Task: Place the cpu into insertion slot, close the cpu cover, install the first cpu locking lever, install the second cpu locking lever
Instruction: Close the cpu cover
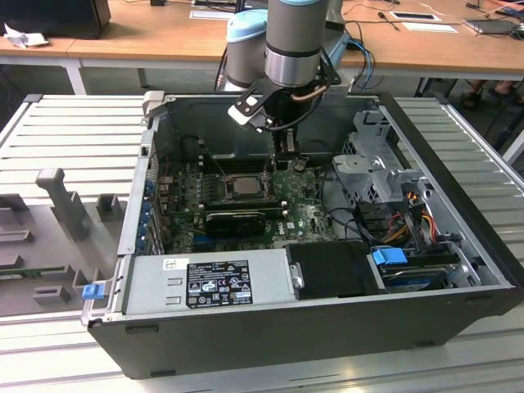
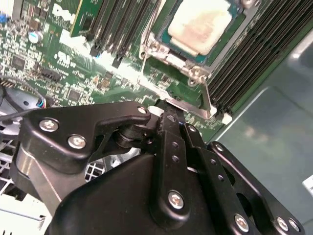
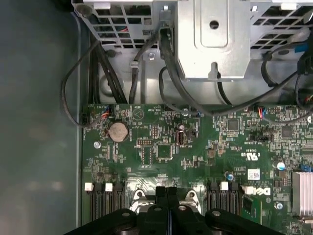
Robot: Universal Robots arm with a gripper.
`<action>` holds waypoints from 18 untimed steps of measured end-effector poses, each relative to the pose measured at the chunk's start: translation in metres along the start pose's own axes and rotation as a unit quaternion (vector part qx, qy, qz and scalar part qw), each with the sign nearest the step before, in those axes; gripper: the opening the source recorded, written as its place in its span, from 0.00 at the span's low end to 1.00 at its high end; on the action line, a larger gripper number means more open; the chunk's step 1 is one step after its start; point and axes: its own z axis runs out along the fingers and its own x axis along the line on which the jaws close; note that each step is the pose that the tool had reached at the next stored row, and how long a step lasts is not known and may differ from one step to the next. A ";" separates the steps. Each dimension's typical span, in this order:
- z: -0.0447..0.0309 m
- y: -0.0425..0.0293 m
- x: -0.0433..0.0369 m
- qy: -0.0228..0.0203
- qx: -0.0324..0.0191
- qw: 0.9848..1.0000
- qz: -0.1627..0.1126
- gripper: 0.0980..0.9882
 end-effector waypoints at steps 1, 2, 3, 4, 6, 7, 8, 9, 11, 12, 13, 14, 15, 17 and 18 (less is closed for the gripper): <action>-0.0001 -0.0015 0.0000 0.000 0.000 1.000 0.000 0.01; -0.0001 -0.0030 0.0000 0.000 0.000 1.000 0.000 0.01; -0.0002 -0.0046 0.0000 0.000 0.000 1.000 0.000 0.01; -0.0003 -0.0064 0.0000 0.000 0.000 1.000 0.000 0.01; -0.0004 -0.0120 0.0000 0.000 0.000 1.000 0.000 0.01; -0.0005 -0.0136 0.0000 0.000 0.000 1.000 0.000 0.01; -0.0006 -0.0154 0.0000 0.000 0.000 1.000 0.000 0.01; -0.0006 -0.0170 0.0000 0.000 0.000 1.000 0.000 0.01; -0.0008 -0.0227 0.0001 0.000 0.000 1.000 0.000 0.01; -0.0002 -0.0250 0.0000 0.000 0.000 1.000 0.000 0.01; 0.0020 -0.0258 0.0000 0.000 0.000 1.000 -0.001 0.01; 0.0039 -0.0262 0.0000 0.000 0.000 1.000 -0.002 0.01; 0.0058 -0.0266 0.0000 0.000 0.000 1.000 -0.004 0.01; 0.0099 -0.0278 -0.0001 0.000 0.000 1.000 -0.012 0.01; 0.0123 -0.0285 -0.0001 0.001 0.000 1.000 -0.017 0.01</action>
